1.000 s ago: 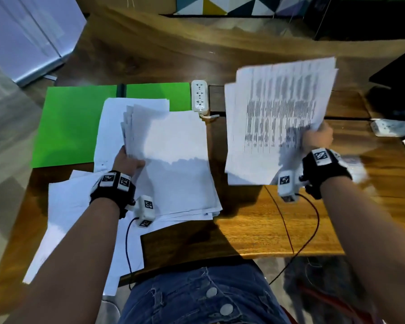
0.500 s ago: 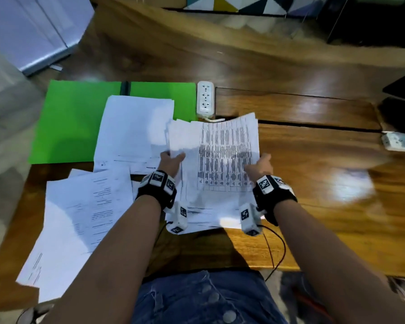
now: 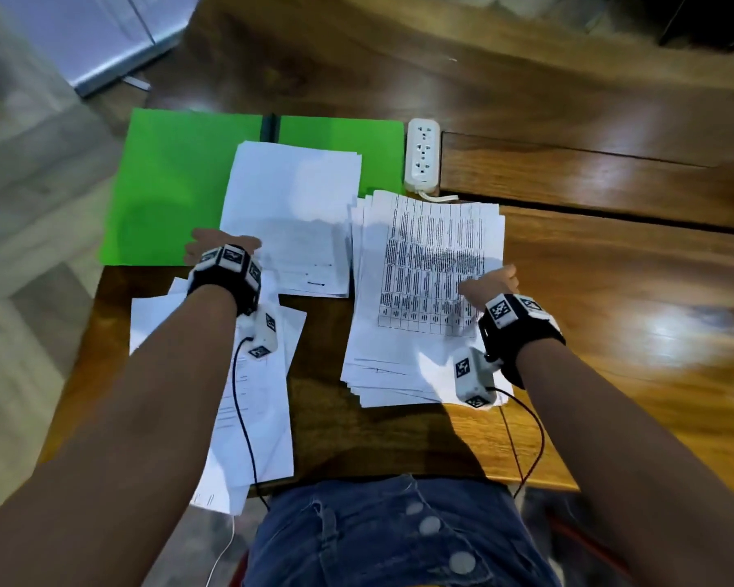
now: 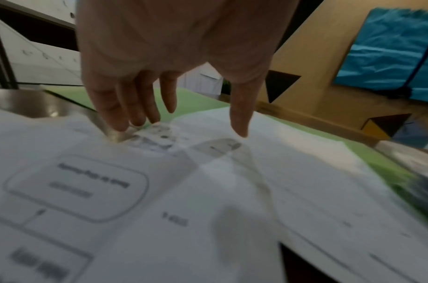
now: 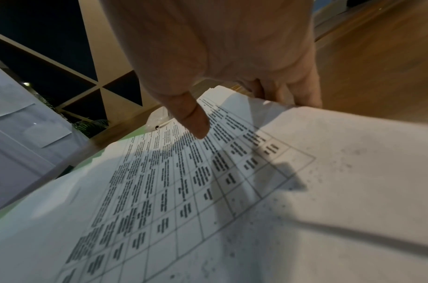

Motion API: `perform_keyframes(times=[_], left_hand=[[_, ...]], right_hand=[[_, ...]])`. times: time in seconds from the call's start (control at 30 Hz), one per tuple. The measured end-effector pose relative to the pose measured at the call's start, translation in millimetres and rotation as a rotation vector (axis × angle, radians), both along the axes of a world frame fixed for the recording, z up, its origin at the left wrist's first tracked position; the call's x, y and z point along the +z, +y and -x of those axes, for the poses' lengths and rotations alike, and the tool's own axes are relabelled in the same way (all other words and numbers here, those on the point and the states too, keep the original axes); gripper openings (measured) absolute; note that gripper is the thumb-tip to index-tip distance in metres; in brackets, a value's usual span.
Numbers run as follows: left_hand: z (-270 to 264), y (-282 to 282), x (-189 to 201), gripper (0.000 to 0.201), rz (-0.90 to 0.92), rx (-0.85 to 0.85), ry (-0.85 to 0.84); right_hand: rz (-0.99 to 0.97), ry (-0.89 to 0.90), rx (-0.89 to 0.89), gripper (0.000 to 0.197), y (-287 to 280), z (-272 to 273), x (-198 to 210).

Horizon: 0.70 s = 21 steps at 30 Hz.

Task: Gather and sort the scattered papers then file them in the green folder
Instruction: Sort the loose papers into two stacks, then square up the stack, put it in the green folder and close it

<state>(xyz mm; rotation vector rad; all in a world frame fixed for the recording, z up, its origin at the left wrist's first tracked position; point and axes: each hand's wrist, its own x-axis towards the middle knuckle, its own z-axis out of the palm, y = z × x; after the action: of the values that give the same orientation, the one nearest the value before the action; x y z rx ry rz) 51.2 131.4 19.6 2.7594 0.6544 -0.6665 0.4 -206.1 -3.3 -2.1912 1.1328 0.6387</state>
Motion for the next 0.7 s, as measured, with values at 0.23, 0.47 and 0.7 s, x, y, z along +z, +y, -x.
perform_keyframes(times=[0.23, 0.47, 0.7], left_hand=[[1, -6, -3, 0.067, -0.096, -0.228, 0.109], [-28, -11, 27, 0.030, 0.239, 0.174, -0.199], [-50, -25, 80, 0.030, 0.328, 0.280, -0.609]], right_hand=[[0.098, 0.048, 0.131, 0.073, -6, 5, 0], [0.092, 0.055, 0.165, 0.071, -6, 6, 7], [0.008, 0.042, 0.115, 0.068, -11, 2, 19]])
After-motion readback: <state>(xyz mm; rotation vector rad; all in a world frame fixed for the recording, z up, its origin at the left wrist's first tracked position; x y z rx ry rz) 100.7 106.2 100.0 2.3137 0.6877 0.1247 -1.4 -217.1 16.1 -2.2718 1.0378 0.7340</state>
